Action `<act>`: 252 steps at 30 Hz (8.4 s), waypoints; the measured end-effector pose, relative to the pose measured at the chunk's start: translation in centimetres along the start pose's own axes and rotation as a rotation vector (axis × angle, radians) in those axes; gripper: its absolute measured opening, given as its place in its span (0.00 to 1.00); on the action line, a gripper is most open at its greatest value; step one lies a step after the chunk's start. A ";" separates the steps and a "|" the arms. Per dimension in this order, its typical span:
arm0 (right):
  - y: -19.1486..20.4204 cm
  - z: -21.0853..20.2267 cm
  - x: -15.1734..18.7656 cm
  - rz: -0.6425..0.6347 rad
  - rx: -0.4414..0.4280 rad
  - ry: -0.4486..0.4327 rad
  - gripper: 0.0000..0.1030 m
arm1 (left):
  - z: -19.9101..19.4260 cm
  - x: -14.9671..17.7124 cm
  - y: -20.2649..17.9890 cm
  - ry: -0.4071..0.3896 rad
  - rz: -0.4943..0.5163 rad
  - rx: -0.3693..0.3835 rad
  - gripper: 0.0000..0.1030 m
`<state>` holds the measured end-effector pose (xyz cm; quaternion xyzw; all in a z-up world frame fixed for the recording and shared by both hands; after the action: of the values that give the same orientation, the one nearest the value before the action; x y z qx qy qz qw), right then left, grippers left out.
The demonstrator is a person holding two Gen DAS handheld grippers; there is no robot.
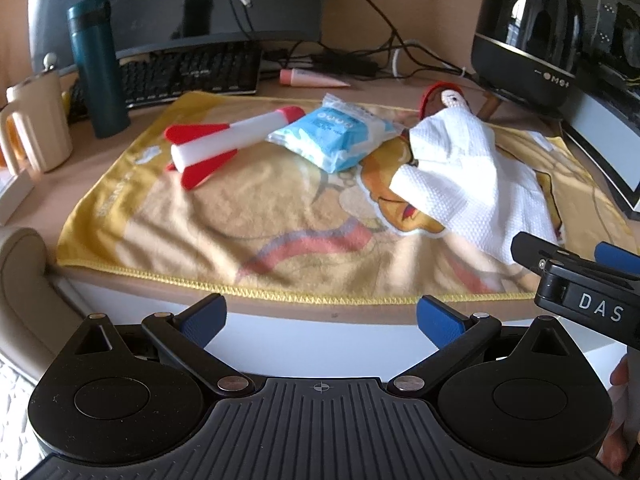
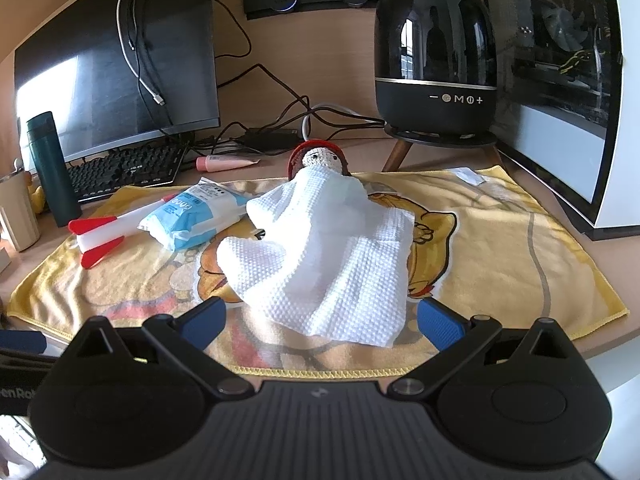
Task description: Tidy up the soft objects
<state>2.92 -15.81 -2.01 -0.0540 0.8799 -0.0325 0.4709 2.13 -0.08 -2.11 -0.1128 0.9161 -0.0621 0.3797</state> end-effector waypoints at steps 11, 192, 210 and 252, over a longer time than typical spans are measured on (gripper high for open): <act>0.0 0.2 0.1 -0.002 -0.004 0.004 1.00 | 0.1 0.0 0.3 0.016 -0.019 0.007 1.00; -20.0 14.6 -14.9 0.218 -0.404 0.008 0.09 | 16.0 -11.3 -23.0 0.361 0.407 0.721 1.00; -19.6 17.3 -10.9 0.119 -0.232 0.198 0.25 | 18.1 -10.8 -19.4 0.450 0.259 0.625 1.00; -20.0 14.0 -11.1 0.262 -0.471 0.204 0.04 | 15.4 -11.7 -13.1 0.466 0.162 0.592 1.00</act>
<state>21.95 -34.32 1.53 -0.0443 0.9055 0.2284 0.3548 23.18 -10.19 -2.43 0.0918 0.9262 -0.3177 0.1809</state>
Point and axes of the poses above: each gripper's, at about its wrist camera, not at the fingertips, and z roughly the way its jaws point, y to its left, x to its underside, the point moved 3 cm from there along z, roughly the way its jaws point, and after that the axes turned 13 degrees about -z, right-handed, at the moved point
